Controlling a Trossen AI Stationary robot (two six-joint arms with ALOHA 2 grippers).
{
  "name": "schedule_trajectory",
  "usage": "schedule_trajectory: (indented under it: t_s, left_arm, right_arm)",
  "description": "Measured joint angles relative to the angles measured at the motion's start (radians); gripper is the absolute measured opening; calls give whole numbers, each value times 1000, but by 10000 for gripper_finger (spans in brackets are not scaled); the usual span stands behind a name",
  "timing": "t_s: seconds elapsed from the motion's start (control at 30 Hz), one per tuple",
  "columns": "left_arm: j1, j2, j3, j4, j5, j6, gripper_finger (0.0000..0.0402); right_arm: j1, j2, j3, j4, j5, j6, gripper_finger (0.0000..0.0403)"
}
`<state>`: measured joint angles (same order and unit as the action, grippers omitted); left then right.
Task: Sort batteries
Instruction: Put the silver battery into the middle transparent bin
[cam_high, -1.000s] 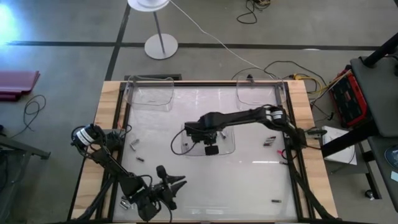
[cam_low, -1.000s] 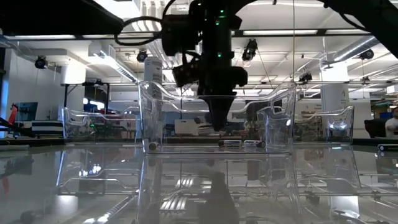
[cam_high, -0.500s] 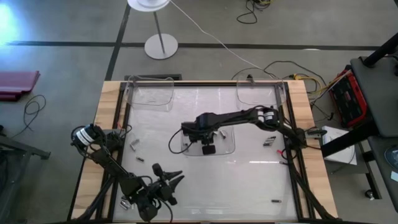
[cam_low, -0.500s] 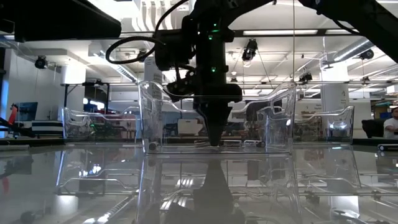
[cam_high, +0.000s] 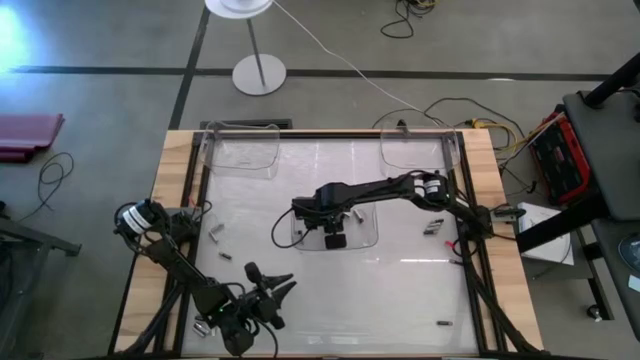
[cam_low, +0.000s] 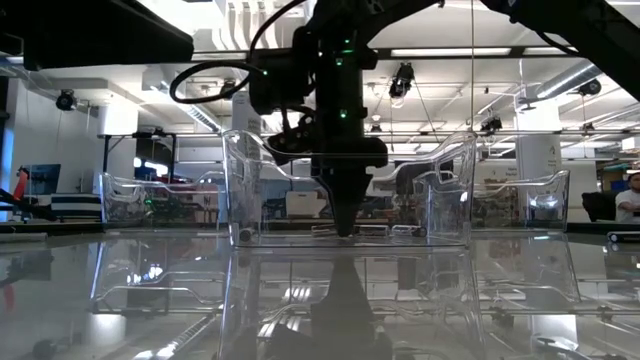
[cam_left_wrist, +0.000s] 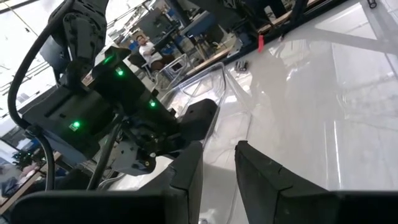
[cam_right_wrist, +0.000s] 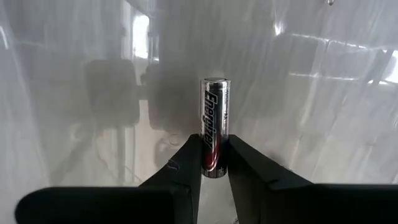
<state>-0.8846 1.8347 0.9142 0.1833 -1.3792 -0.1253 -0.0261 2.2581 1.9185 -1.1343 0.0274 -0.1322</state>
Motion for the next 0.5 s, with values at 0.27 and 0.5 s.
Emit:
schedule_trajectory:
  t_s: [0.27,0.5]
  left_arm:
    - [0,0,0,0,0,-6,75]
    - [0,0,0,-1,60,-133,75]
  right_arm:
    - [7,-1,34,-19,-1,-11,118]
    - [56,-127,107,-69,220,-22,141]
